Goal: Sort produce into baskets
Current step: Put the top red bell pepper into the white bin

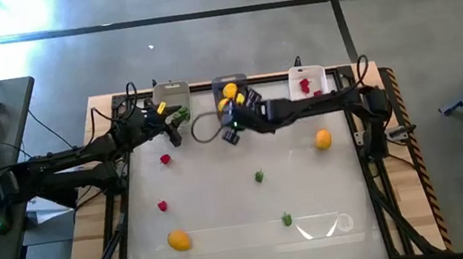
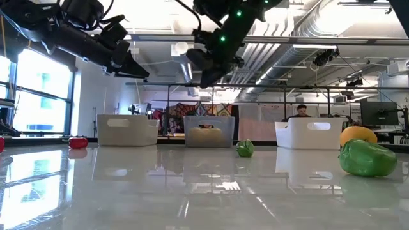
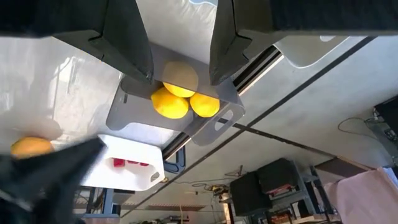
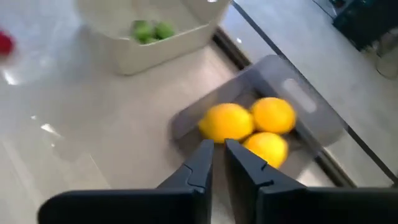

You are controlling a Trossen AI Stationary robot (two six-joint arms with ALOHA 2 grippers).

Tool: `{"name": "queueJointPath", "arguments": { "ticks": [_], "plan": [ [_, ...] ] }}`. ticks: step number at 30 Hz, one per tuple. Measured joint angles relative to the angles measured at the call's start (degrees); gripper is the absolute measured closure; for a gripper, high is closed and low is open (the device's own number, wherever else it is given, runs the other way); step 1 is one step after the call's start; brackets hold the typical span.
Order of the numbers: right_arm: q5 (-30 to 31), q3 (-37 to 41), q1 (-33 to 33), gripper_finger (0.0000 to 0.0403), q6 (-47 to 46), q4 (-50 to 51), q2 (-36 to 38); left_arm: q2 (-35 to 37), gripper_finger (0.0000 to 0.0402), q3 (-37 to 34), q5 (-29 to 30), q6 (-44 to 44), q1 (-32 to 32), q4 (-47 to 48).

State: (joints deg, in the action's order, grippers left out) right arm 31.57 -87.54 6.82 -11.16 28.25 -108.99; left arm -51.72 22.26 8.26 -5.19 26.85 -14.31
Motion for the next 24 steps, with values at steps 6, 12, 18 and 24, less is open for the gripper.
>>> {"name": "queueJointPath", "arguments": {
  "ticks": [6,12,18,24],
  "plan": [
    [-0.9,9.1,-3.9,0.0396,0.0,-8.2,0.4,0.0,0.0257,0.0,-1.1,-0.1,0.0,1.0],
    [-2.6,13.4,-6.5,0.04,-0.6,-10.0,1.5,0.0,0.0257,1.4,-8.0,-4.0,-2.7,9.7],
    [-0.3,17.5,-9.3,0.0402,-1.9,-10.0,5.9,0.0,0.0257,7.6,-3.9,0.2,-7.7,30.5],
    [3.0,21.5,-11.2,0.0402,-4.1,-10.1,11.1,-0.4,0.0257,9.2,-0.2,11.3,-11.4,45.5]
  ]
}}
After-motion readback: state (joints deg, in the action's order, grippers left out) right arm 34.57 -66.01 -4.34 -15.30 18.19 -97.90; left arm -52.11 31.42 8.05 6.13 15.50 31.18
